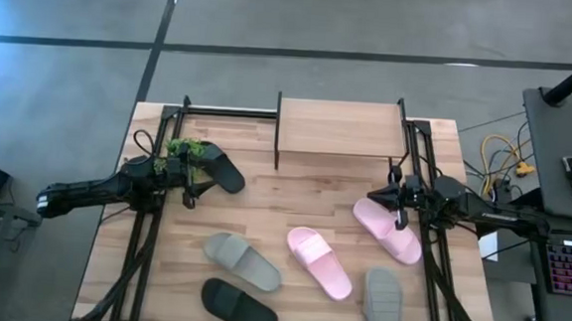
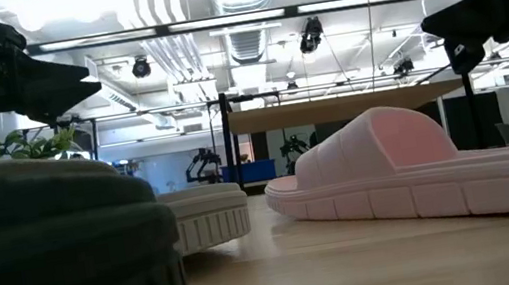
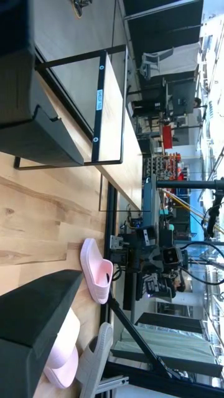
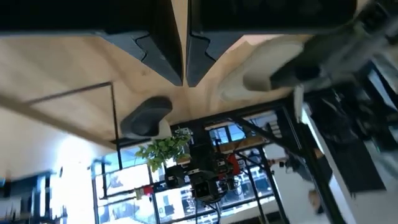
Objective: Pick and place slides into the shelf
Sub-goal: Move the top black slipper under the shelf
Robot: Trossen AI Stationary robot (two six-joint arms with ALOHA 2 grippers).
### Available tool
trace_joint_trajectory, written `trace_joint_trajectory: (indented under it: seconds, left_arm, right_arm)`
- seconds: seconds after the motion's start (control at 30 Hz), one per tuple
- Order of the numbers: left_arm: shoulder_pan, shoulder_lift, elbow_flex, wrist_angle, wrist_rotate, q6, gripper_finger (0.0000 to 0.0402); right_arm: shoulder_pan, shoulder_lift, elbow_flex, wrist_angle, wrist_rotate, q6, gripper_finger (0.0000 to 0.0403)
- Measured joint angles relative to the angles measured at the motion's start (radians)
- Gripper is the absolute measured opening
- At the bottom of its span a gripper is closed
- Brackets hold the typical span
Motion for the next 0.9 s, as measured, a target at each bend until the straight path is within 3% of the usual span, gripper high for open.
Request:
trace_joint_trajectory:
  seconds: [0.3, 0.9]
  left_arm:
    - [0.000, 0.000, 0.000, 0.000, 0.000, 0.000, 0.0270]
    - [0.000, 0.000, 0.000, 0.027, 0.000, -0.001, 0.0270]
  right_arm:
    - [0.000, 0.001, 0.000, -0.001, 0.000, 0.199, 0.0013]
    - [0.000, 0.001, 0.000, -0.001, 0.000, 0.196, 0.0013]
